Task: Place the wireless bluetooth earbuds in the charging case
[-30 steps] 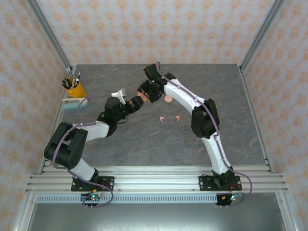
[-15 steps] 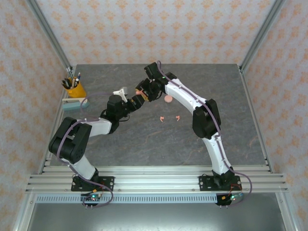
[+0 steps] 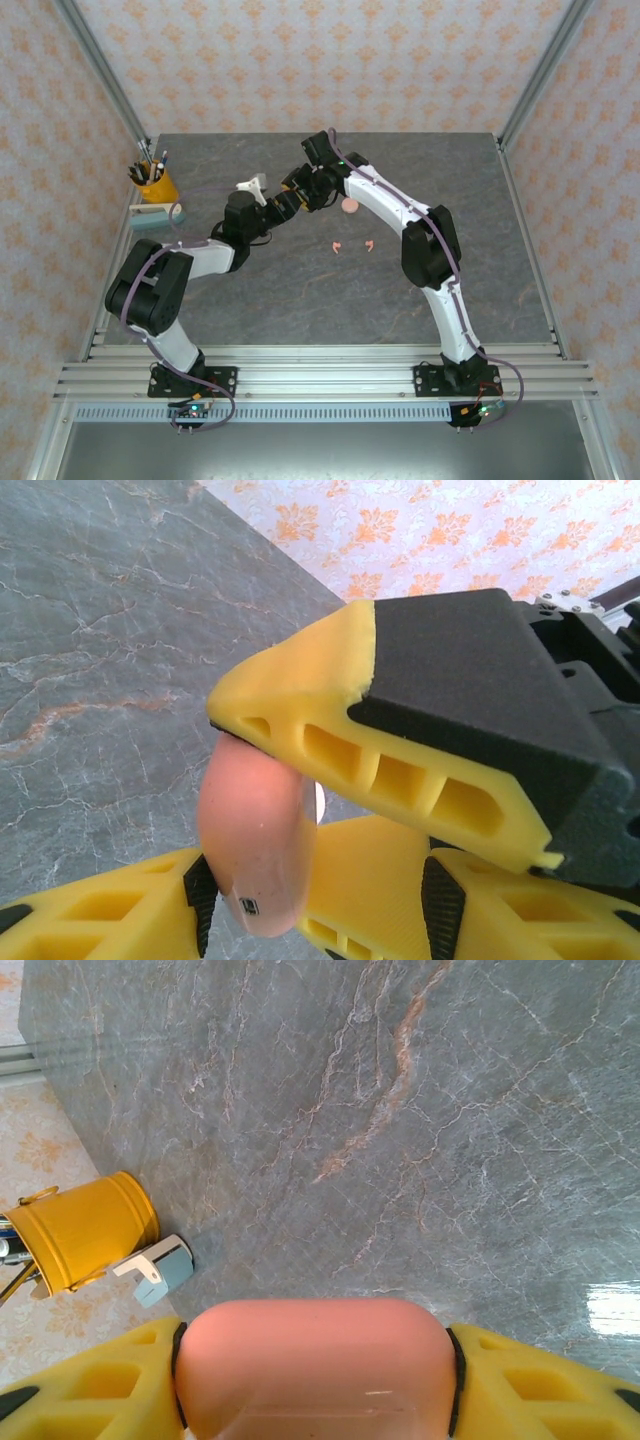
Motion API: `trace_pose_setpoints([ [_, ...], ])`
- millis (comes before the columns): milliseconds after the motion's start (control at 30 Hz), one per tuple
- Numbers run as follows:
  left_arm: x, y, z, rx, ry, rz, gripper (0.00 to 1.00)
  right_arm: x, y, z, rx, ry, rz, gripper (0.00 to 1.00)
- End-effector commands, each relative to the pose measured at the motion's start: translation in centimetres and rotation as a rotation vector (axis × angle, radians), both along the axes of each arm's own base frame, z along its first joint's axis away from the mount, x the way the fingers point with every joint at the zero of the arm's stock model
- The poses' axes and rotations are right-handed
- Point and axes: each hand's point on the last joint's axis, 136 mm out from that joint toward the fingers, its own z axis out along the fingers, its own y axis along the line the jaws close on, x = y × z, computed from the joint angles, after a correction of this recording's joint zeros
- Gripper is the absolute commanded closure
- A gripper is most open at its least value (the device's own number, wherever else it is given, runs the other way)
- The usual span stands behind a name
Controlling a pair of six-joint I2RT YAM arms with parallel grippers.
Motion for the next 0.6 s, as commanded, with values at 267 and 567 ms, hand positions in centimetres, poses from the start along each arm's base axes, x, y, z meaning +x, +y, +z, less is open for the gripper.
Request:
trace_pose_setpoints([
  [267, 1.63, -0.24, 1.89, 0.005, -0.081, 0.011, 0.52, -0.47, 0.10, 2.78, 0.054, -0.027, 0.003, 0.45],
  [567, 1.98, -0.30, 1.57, 0.002, -0.080, 0.011, 0.56, -0.57, 0.34, 2.87, 0.073, -0.020, 0.006, 0.45],
])
